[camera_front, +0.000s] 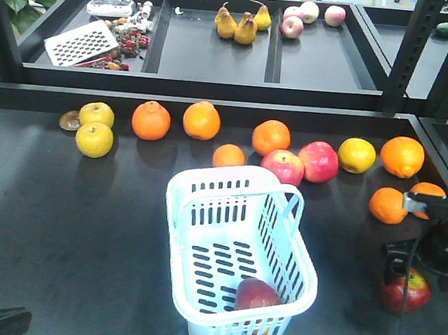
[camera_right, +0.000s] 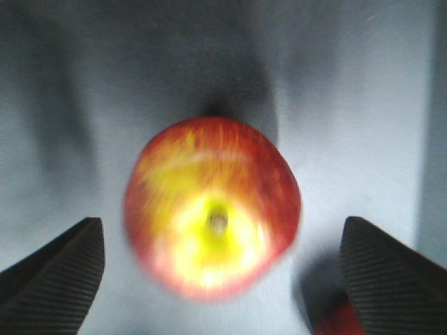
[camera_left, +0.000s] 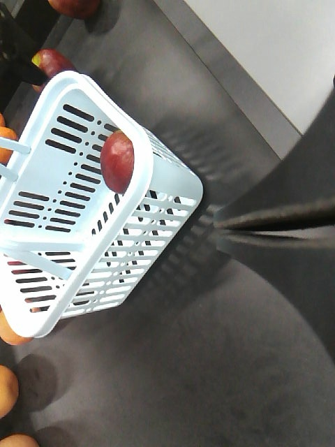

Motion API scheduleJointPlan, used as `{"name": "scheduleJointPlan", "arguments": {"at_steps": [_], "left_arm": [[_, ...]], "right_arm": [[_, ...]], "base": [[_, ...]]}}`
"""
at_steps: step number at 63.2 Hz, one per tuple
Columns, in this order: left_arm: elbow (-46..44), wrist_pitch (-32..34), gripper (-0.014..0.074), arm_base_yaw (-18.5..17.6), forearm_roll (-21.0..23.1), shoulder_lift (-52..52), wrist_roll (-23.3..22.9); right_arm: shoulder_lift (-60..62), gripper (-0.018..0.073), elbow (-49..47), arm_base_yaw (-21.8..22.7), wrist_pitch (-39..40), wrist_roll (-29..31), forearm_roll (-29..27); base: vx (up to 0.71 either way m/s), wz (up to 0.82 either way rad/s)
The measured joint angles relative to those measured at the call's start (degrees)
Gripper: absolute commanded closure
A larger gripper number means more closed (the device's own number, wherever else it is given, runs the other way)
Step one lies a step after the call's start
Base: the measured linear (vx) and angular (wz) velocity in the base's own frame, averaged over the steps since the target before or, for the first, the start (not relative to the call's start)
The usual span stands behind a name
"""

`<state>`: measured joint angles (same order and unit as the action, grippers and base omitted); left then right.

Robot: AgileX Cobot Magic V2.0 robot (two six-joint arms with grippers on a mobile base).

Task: Pick three apples into basket with both arms
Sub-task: 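Lower the right gripper and grasp the second red apple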

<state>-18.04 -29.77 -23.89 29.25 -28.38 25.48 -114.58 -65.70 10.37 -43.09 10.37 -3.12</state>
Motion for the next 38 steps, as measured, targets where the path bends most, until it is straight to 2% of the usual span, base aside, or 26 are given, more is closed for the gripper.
{"name": "scheduleJointPlan", "arguments": {"at_steps": [11, 19, 26, 38], "left_arm": [[0.0, 0.0, 0.0603, 0.0, 0.0, 0.0, 0.0], [0.0, 0.0, 0.0603, 0.0, 0.0, 0.0, 0.0], [0.0, 0.0, 0.0603, 0.0, 0.0, 0.0, 0.0], [0.0, 0.0, 0.0603, 0.0, 0.0, 0.0, 0.0]], "right_arm": [[-3.01, -0.0041, -0.11, 0.0, 0.19, 0.3, -0.34], [-3.5, 0.0034, -0.11, 0.0, 0.46, 0.69, -0.45], [-3.5, 0.0161, -0.11, 0.0, 0.46, 1.16, -0.71], [-0.89, 0.0462, -0.11, 0.0, -0.65, 2.44, -2.16]], "base": [[0.0, 0.0], [0.0, 0.0], [0.0, 0.0], [0.0, 0.0]]}}
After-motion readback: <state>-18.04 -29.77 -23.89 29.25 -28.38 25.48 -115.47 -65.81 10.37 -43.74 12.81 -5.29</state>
